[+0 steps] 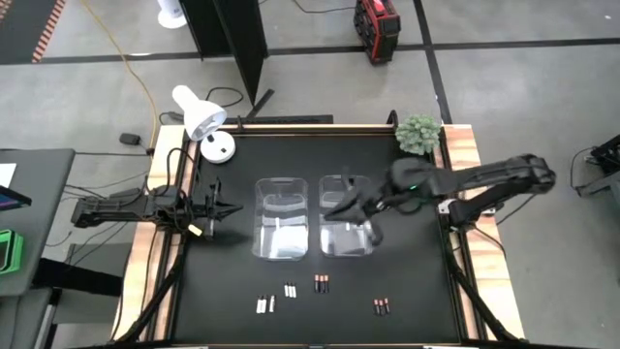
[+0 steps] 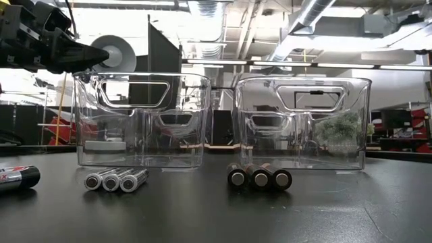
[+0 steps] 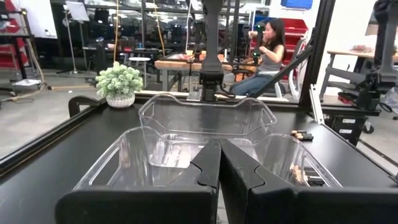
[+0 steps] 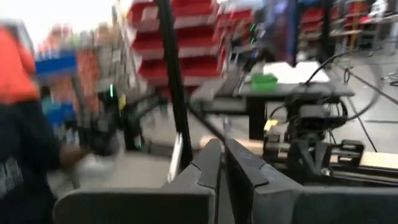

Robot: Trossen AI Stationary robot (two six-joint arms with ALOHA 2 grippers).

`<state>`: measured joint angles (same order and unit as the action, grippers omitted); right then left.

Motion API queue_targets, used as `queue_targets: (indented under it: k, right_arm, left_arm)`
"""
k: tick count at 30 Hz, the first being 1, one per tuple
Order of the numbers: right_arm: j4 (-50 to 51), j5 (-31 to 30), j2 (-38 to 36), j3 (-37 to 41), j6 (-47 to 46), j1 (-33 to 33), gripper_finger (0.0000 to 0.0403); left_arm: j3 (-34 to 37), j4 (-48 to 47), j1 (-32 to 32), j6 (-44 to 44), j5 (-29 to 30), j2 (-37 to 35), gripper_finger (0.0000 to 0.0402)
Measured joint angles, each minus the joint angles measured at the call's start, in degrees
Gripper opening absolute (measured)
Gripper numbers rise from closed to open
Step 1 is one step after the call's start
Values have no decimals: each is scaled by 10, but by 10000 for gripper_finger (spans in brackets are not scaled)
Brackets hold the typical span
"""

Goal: Sort batteries
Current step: Put the black battery into the right transparent bin

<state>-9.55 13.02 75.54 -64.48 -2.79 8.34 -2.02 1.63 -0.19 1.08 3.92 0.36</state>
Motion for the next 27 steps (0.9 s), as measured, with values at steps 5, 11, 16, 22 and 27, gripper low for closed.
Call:
queue_targets:
  k: [5,11,16,22,27]
  right_arm:
    - [82,0,85,-88,107,40,43]
    - [163,0,167,-182,177,86,43]
    - [276,-5,220,-244,136,115,43]
    - [380,-87,287,-268,79,157,75]
    - [402,-100,335,-271,73,186,137]
  left_arm:
    - [0,0,0,0,0,0,0]
    - [0,0,0,0,0,0,0]
    - [0,-2,0,0,0,0,0]
    - [-1,-11,0,2,0,0,0]
    - [-1,-11,0,13,0,0,0]
